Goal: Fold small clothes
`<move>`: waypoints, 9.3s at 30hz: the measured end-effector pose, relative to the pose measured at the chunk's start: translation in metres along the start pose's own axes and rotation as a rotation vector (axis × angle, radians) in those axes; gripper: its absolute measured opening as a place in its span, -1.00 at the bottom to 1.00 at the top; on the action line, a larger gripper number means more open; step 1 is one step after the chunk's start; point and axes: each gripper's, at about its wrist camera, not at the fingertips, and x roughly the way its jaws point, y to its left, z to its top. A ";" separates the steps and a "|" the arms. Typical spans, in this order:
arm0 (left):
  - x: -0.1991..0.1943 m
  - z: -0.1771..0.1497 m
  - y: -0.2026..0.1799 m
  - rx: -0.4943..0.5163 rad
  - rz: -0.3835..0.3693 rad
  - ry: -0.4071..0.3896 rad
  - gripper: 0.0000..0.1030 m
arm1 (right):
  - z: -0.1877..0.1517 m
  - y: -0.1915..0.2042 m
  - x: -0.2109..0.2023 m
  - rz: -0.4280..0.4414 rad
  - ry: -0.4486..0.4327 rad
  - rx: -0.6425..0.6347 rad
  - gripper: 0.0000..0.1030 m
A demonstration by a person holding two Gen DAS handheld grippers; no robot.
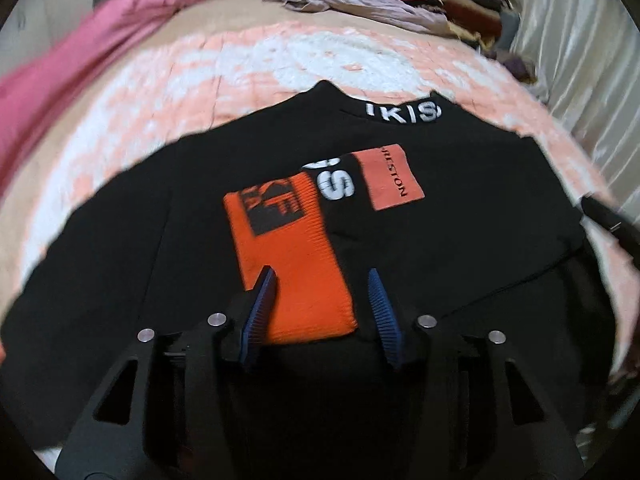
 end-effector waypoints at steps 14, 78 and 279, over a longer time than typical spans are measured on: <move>-0.004 0.002 0.011 -0.053 -0.056 0.008 0.07 | -0.022 -0.019 0.038 -0.039 0.126 0.031 -0.19; -0.115 -0.055 0.119 -0.306 0.256 -0.303 0.81 | -0.022 0.124 -0.049 0.216 -0.039 -0.152 0.91; -0.035 -0.013 0.037 -0.074 0.123 -0.240 0.32 | 0.020 0.000 0.008 -0.019 -0.089 0.041 -0.46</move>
